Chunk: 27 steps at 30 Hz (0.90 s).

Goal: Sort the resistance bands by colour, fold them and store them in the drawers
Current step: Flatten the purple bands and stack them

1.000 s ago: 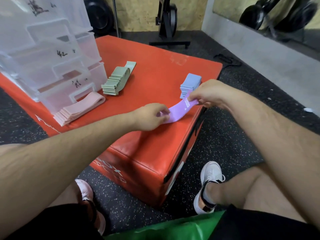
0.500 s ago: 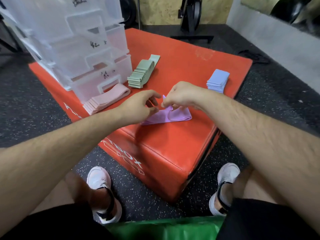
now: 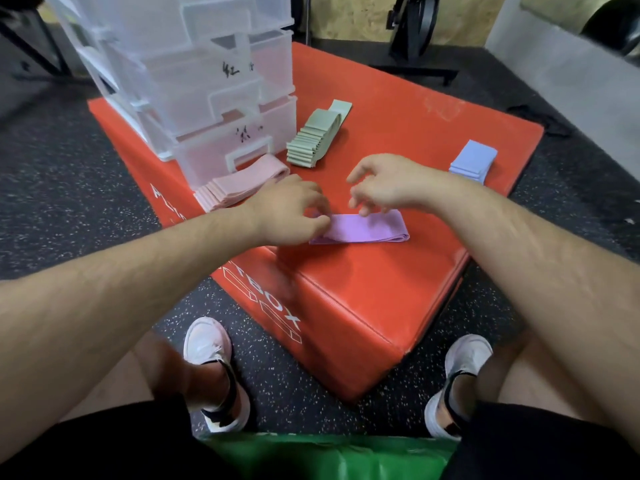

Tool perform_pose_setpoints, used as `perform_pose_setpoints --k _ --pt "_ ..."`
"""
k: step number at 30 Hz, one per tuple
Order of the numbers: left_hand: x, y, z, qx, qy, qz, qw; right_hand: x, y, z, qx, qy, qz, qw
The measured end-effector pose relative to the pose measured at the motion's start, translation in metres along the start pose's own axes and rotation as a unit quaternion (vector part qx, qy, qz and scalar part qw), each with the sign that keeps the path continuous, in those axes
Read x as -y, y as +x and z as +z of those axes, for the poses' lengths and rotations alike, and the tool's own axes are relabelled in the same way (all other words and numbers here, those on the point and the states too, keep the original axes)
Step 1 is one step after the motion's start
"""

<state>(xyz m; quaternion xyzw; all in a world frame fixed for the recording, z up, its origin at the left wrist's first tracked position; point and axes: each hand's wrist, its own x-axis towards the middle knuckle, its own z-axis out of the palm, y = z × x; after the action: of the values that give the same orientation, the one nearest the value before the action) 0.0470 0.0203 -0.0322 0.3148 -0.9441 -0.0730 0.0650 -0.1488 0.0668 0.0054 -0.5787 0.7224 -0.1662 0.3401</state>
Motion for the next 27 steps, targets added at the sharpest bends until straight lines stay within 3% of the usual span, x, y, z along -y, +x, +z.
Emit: perform_pose_setpoints --k 3,5,8,12,14,16,18,22,27 --pt "0.002 0.004 0.009 0.005 0.035 -0.02 0.999 -0.02 -0.007 -0.015 -0.078 -0.18 0.004 0.981" --pt "0.004 0.007 0.016 -0.006 0.018 -0.021 1.0 -0.032 -0.013 -0.015 -0.064 -0.256 0.062 0.963" --pt "0.002 0.014 0.019 0.003 0.022 -0.04 0.999 -0.038 -0.021 -0.007 -0.026 -0.188 0.112 0.975" --pt "-0.006 0.028 0.017 0.019 0.02 -0.069 0.997 -0.045 -0.017 -0.004 -0.067 -0.108 0.079 0.989" --pt "-0.007 0.037 0.02 0.038 -0.097 -0.083 0.991 -0.047 -0.011 -0.007 -0.088 -0.074 0.047 0.992" --pt "-0.012 0.046 0.022 0.042 -0.282 -0.087 0.954 -0.049 -0.005 -0.013 -0.104 -0.046 0.011 0.993" --pt "-0.019 0.057 0.022 0.036 -0.372 -0.091 0.923 -0.05 0.0 -0.022 -0.116 -0.04 -0.032 0.992" --pt "-0.024 0.088 0.022 -0.002 -0.39 -0.102 0.915 -0.055 0.015 -0.033 -0.127 -0.071 -0.115 0.983" --pt "-0.021 0.123 0.024 -0.04 -0.369 -0.132 0.919 -0.064 0.047 -0.047 -0.157 -0.08 -0.149 0.973"
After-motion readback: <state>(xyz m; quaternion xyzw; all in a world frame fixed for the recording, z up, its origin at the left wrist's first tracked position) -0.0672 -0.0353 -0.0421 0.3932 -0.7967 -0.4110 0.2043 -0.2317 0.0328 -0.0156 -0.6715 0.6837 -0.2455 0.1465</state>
